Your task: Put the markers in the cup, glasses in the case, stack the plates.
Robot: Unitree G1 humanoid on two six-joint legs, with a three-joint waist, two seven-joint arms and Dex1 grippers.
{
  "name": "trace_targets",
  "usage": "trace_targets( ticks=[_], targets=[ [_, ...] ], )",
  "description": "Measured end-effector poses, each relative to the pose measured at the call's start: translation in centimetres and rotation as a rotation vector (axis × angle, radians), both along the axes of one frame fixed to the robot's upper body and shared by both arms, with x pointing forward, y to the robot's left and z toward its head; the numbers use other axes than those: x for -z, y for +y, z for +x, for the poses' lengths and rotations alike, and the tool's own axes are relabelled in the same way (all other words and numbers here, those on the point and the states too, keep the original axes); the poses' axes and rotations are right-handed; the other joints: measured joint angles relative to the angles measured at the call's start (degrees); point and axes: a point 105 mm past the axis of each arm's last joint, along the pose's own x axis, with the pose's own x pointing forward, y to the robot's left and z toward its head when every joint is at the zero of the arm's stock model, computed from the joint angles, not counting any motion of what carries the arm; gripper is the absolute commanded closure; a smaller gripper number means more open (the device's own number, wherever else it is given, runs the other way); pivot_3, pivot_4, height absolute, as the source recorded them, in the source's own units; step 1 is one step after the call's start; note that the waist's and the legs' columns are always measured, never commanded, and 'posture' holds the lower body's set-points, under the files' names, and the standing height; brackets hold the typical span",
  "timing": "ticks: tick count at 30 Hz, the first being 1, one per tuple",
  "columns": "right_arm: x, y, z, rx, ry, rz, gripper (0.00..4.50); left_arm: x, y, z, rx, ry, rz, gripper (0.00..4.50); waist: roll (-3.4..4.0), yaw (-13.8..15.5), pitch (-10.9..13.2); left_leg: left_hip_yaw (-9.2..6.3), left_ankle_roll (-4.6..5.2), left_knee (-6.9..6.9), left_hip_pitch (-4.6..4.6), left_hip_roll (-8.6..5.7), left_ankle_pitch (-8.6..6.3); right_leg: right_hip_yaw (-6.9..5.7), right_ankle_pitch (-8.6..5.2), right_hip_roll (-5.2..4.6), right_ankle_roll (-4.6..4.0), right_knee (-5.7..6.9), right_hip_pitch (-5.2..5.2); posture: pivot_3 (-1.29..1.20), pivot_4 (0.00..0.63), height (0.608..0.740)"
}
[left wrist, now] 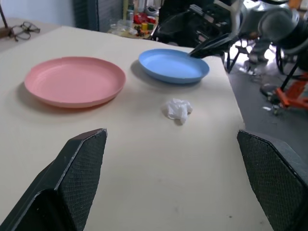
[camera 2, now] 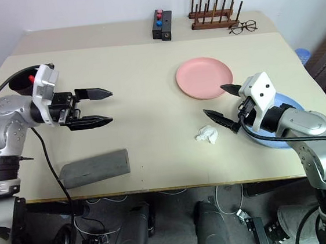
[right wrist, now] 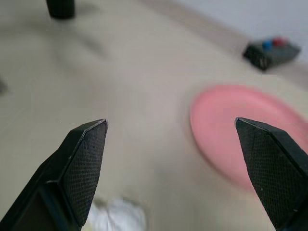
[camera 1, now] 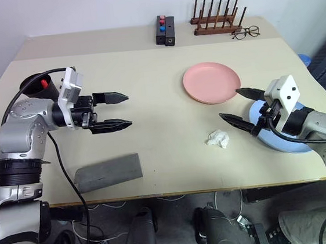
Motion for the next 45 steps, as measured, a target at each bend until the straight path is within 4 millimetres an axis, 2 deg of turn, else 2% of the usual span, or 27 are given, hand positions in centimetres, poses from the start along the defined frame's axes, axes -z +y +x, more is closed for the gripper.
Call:
trace_targets(
  ticks=[4, 7, 11, 16, 23, 27, 30, 37, 39, 45],
  targets=[
    [1.4, -2.4, -0.7, 0.103, 0.131, -0.099, 0.17, 0.5, -0.2, -0.9, 0.039, 0.006, -0.003, 0.03, 0.01, -0.03, 0.00, 0.00, 0.00, -0.03, -0.02, 0.00, 0.00, 0.00, 0.00, 0.00, 0.00, -0.04, 0.00, 0.00, 0.150, 0.740],
    [1.6, -4.6, -1.3, 0.194, 0.223, -0.233, 0.17, 0.5, -0.5, -1.2, 0.059, -0.011, -0.020, 0.03, 0.00, -0.04, 0.00, -0.01, 0.00, 0.01, -0.01, 0.01, 0.00, 0.00, 0.00, 0.00, -0.01, -0.02, -0.01, 0.00, 0.150, 0.740],
    [1.5, -7.0, -1.4, 0.305, 0.274, -0.309, 0.17, 0.3, -0.9, -1.2, 0.078, -0.020, -0.063, 0.03, -0.01, -0.04, -0.01, 0.00, 0.00, 0.00, 0.00, 0.01, 0.00, 0.00, 0.00, 0.00, -0.02, -0.04, 0.00, 0.00, 0.150, 0.740],
    [3.7, -8.0, -2.8, 0.350, 0.425, -0.327, 0.17, 0.2, -1.6, -1.2, 0.098, -0.063, -0.101, 0.03, -0.02, 0.01, -0.01, -0.01, 0.00, 0.01, -0.04, 0.00, 0.00, 0.00, 0.00, 0.00, -0.02, -0.05, -0.01, 0.00, 0.150, 0.740],
    [4.5, -8.4, -3.4, 0.388, 0.509, -0.340, 0.17, 0.3, -1.8, -1.1, 0.099, -0.076, -0.107, 0.03, -0.01, -0.10, -0.01, -0.02, 0.00, 0.00, -0.01, 0.01, 0.00, 0.00, 0.00, 0.00, -0.01, -0.04, -0.01, 0.00, 0.150, 0.740],
    [5.9, -8.0, -3.7, 0.364, 0.560, -0.366, 0.17, 0.3, -1.8, -1.1, 0.097, -0.079, -0.103, 0.03, -0.01, -0.04, -0.01, -0.02, 0.00, 0.01, -0.02, 0.00, 0.00, 0.00, 0.00, 0.00, -0.01, -0.05, 0.00, 0.00, 0.150, 0.740],
    [6.9, -7.8, -3.9, 0.353, 0.590, -0.388, 1.04, 0.4, -1.8, -1.0, 0.096, -0.079, -0.102, 0.00, -0.01, -0.05, -0.01, -0.02, 0.00, 0.01, -0.03, 0.00, 0.00, 0.00, 0.00, 0.00, -0.01, -0.06, 0.00, 0.00, 0.150, 0.740],
    [7.3, -8.4, -3.7, 0.369, 0.590, -0.414, 4.44, 0.5, -1.8, -0.9, 0.085, -0.069, -0.099, 0.00, -0.01, -0.08, -0.01, -0.02, 0.00, 0.01, -0.03, 0.00, 0.00, 0.00, 0.00, 0.00, -0.01, -0.06, 0.00, 0.00, 0.150, 0.740],
    [6.7, -8.3, -3.5, 0.361, 0.554, -0.435, 4.48, 0.5, -1.8, -0.9, 0.085, -0.069, -0.098, 0.00, -0.09, -0.07, -0.06, -0.03, 0.00, 0.01, 0.00, 0.01, 0.00, 0.00, 0.00, 0.00, 0.00, -0.06, 0.02, 0.00, 0.150, 0.740],
    [7.0, -8.6, -3.4, 0.361, 0.550, -0.453, 4.48, 0.5, -1.7, -0.9, 0.080, -0.069, -0.089, 0.00, -0.09, -0.04, -0.06, -0.03, 0.00, 0.02, -0.01, 0.00, -0.01, 0.00, 0.00, 0.00, -0.01, -0.07, 0.02, 0.00, 0.150, 0.740]
  ],
)
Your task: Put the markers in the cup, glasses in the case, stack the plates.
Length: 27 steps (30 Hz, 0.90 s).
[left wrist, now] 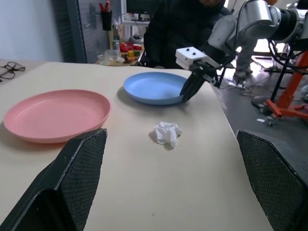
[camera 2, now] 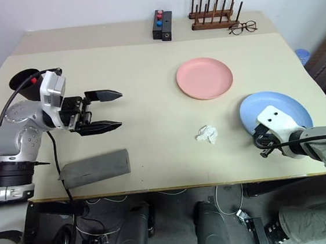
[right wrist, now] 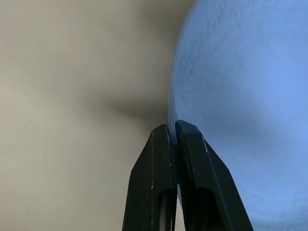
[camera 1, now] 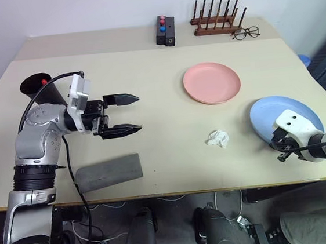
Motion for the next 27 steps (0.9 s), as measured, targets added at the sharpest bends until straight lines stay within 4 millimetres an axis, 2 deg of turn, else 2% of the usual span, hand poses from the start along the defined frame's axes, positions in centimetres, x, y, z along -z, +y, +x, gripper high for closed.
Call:
trace_targets(
  ticks=[5, 11, 16, 18, 23, 27],
  targets=[
    [-0.9, -0.7, 0.9, 0.006, -0.057, -0.017, 4.48, 0.0, 0.0, 0.0, -0.002, 0.001, 0.000, 0.00, 0.00, -0.04, 0.00, 0.00, 0.00, -0.01, 0.00, 0.00, 0.00, 0.00, 0.00, 0.00, 0.00, 0.00, 0.00, 0.00, 0.150, 0.740],
    [-5.4, -0.7, 3.0, -0.030, -0.229, 0.009, 4.48, 0.2, 0.5, 0.5, -0.033, 0.019, -0.009, 0.00, 0.03, -0.07, 0.02, 0.00, 0.00, -0.06, 0.00, 0.00, 0.00, 0.00, 0.00, 0.00, 0.01, 0.01, -0.03, 0.00, 0.150, 0.740],
    [-9.3, 0.8, 5.3, -0.133, -0.413, -0.038, 4.48, -0.9, 0.9, 1.4, -0.088, -0.017, -0.049, 0.00, 0.04, -0.19, 0.03, 0.02, 0.00, -0.04, -0.01, 0.00, 0.00, 0.00, -0.05, 0.00, 0.10, 0.01, -0.05, 0.00, 0.150, 0.740],
    [-10.2, 2.0, 6.8, -0.173, -0.501, -0.033, 4.48, -1.1, 0.7, 1.5, -0.094, -0.037, -0.057, 0.00, 0.01, -0.27, 0.01, 0.02, 0.00, -0.04, 0.00, 0.00, 0.00, 0.00, -0.05, 0.01, 0.11, 0.00, -0.04, 0.00, 0.150, 0.740],
    [-8.1, 5.3, 9.7, -0.281, -0.530, -0.033, 4.48, -1.1, 0.7, 1.9, -0.123, -0.046, -0.062, 0.00, 0.05, -0.57, 0.04, 0.01, 0.00, -0.06, -0.05, -0.02, 0.02, 0.00, 0.10, 0.01, 0.19, 0.04, -0.06, 0.00, 0.150, 0.740],
    [-7.5, 6.7, 11.1, -0.336, -0.544, -0.062, 4.48, -1.3, 1.2, 1.8, -0.153, -0.058, -0.053, 0.00, 0.05, -0.68, 0.05, 0.01, 0.00, -0.05, -0.06, -0.03, 0.02, 0.00, 0.12, 0.01, 0.23, 0.03, -0.07, 0.00, 0.150, 0.740]
  ],
)
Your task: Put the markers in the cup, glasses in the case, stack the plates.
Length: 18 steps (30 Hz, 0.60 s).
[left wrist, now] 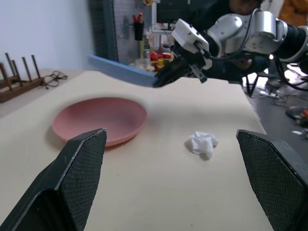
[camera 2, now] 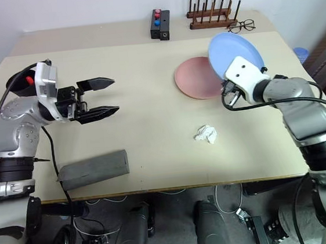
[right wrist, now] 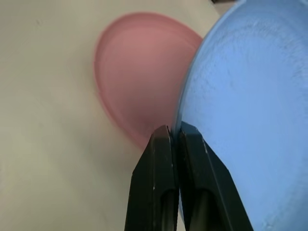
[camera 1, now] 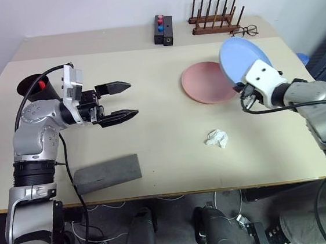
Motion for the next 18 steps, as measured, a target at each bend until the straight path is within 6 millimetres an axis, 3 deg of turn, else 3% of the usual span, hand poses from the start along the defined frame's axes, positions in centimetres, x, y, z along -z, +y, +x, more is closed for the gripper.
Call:
trace_targets(
  ticks=[7, 18],
  targets=[
    [3.5, 2.6, 2.6, -0.064, 0.024, -0.082, 4.48, -0.1, 0.1, -0.6, -0.026, -0.012, 0.003, 0.00, 0.02, -1.22, 0.01, -0.01, -0.01, -0.02, 0.01, 0.00, 0.01, 0.00, 0.01, 0.00, 0.01, 0.03, -0.01, 0.00, 0.150, 0.740],
    [3.7, 7.4, 4.5, -0.164, 0.030, 0.013, 4.48, -0.1, 0.2, -0.5, -0.051, -0.011, -0.009, 0.00, 0.03, -2.18, 0.02, -0.02, -0.02, -0.06, 0.03, 0.00, 0.02, 0.00, 0.02, 0.01, 0.04, 0.08, 0.00, 0.00, 0.150, 0.740]
  ],
)
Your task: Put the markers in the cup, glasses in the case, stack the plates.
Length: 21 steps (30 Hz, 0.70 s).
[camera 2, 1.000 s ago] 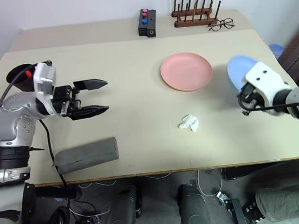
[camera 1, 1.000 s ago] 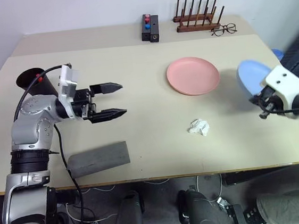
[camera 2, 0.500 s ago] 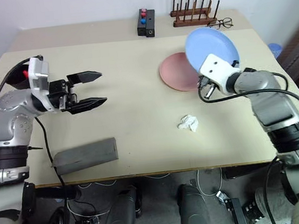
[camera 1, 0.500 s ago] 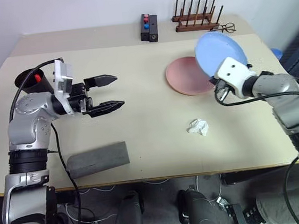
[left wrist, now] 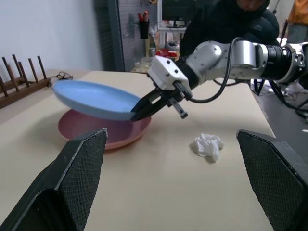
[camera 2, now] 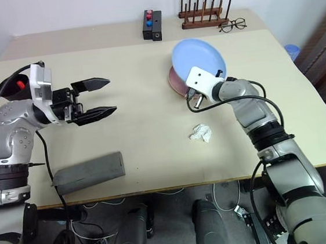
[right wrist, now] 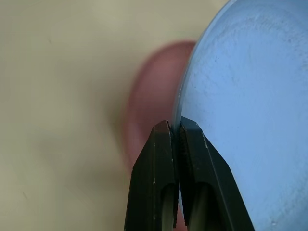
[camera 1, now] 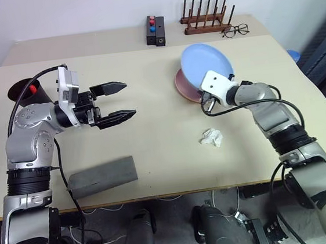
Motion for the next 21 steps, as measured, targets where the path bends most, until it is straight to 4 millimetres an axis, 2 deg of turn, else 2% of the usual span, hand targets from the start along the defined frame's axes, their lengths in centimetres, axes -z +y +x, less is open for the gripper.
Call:
trace_targets(
  ticks=[3, 10, 13, 17, 19, 21],
  targets=[
    [0.3, 0.4, -0.2, -0.021, 0.032, 0.012, 3.52, 0.0, 0.0, 0.0, -0.002, 0.000, 0.000, 0.00, 0.00, 0.03, 0.00, 0.00, 0.00, 0.01, 0.00, 0.00, 0.00, 0.00, 0.00, 0.00, 0.00, 0.00, 0.00, 0.00, 0.150, 0.740],
    [0.0, -0.3, -0.1, 0.005, 0.038, 0.025, 0.07, 0.0, 0.0, 0.0, -0.001, 0.000, 0.000, 0.00, 0.01, -0.05, 0.00, 0.00, 0.00, 0.00, 0.02, 0.00, 0.00, 0.00, 0.00, 0.00, 0.00, 0.01, 0.00, 0.00, 0.150, 0.740],
    [-1.9, -0.7, -0.6, 0.008, 0.030, 0.093, 0.07, 0.0, 0.0, 0.0, 0.000, -0.001, 0.000, 0.00, 0.06, 0.06, 0.04, 0.00, 0.00, -0.01, 0.01, 0.00, 0.00, 0.00, 0.00, 0.00, 0.00, 0.00, 0.00, 0.00, 0.150, 0.740],
    [-7.4, -1.0, -2.9, -0.036, -0.008, 0.344, 0.07, 0.0, -0.1, 0.0, 0.002, -0.002, 0.001, 0.00, 0.05, 0.13, 0.03, -0.01, 0.00, -0.03, 0.04, 0.00, 0.00, 0.00, 0.01, 0.00, 0.02, 0.02, 0.02, 0.00, 0.150, 0.740],
    [-7.7, -2.0, -4.3, -0.030, 0.040, 0.401, 0.07, 0.0, 0.0, -0.1, 0.003, -0.001, 0.002, 0.00, 0.04, 0.45, 0.02, -0.01, 0.00, -0.01, 0.05, 0.00, 0.00, 0.00, 0.00, 0.00, 0.01, 0.00, 0.05, 0.00, 0.150, 0.740],
    [-6.5, -3.3, -5.7, 0.003, 0.136, 0.419, 0.07, 0.1, 0.0, -0.1, 0.002, 0.001, 0.003, 0.00, 0.04, 0.75, 0.02, 0.00, 0.00, 0.02, 0.05, 0.00, -0.01, 0.00, -0.01, 0.00, -0.01, -0.02, 0.06, 0.00, 0.150, 0.740]
  ],
)
